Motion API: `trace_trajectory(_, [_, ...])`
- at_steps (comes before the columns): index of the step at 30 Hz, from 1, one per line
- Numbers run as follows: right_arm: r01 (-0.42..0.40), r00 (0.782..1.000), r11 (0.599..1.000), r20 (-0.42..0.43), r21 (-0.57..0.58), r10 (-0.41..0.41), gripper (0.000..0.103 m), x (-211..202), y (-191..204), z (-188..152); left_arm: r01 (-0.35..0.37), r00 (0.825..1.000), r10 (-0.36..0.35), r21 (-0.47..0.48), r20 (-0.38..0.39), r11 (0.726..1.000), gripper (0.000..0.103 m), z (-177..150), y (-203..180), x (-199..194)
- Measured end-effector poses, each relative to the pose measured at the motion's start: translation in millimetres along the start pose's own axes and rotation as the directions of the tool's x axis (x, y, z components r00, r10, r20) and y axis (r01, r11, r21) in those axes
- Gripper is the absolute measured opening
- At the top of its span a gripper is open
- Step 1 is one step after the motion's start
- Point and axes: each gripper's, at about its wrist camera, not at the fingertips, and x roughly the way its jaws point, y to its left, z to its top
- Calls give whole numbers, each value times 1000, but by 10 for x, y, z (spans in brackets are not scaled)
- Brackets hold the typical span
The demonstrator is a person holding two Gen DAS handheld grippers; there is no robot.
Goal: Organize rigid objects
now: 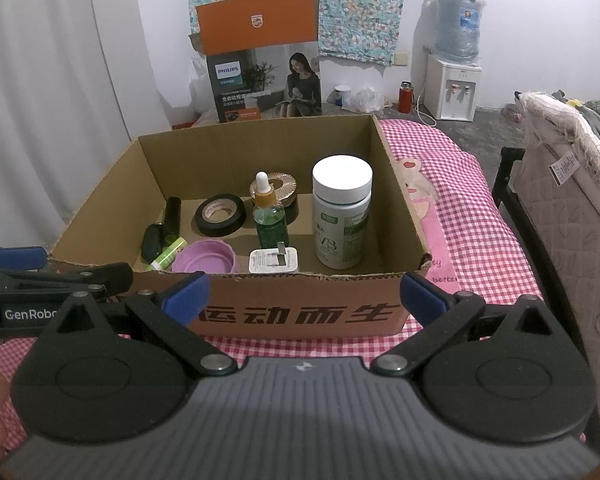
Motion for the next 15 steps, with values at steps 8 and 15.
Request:
trace_trajectory(8, [0,1000,1000,1,-2,0,102,-10,5,7,-1,1000,1,0,1,1000,103,2,7,4])
trace_trajectory(15, [-1,1000,1000,0,-2,1,102,-9,1,7,-5,1000,5,-2,2,1000,103,5,-7,-2])
